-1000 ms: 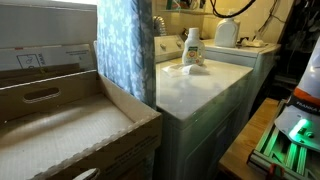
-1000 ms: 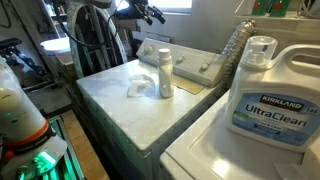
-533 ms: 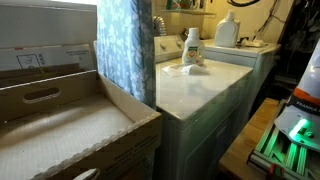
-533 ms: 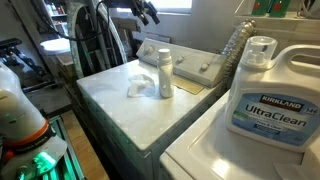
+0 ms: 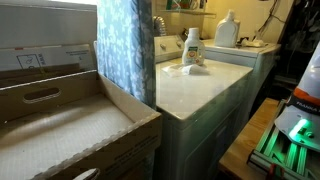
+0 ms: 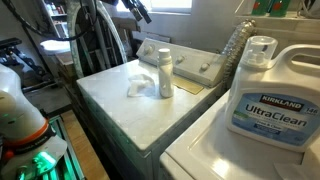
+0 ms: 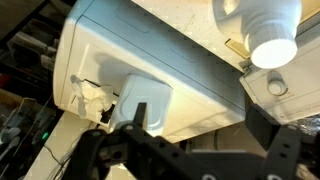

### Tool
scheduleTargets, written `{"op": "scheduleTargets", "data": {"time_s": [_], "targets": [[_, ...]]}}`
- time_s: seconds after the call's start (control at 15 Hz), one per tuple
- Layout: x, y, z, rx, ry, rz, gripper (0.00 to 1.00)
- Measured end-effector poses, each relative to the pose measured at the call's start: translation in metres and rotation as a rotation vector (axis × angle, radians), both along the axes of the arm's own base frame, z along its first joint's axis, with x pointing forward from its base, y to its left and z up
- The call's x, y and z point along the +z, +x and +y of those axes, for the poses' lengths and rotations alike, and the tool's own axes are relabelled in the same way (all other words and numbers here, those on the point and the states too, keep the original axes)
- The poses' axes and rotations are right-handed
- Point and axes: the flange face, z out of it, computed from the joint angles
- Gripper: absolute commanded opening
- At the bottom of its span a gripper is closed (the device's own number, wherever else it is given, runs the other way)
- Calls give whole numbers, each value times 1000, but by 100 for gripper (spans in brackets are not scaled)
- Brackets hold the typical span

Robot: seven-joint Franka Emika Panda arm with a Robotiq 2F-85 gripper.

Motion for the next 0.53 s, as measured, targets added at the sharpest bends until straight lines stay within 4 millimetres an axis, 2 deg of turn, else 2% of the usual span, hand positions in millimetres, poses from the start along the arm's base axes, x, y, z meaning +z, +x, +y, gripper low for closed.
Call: {"op": "scheduleTargets", "data": {"time_s": [0.53], "targets": [[8,-41,-36,-16,-15,25,100]]}}
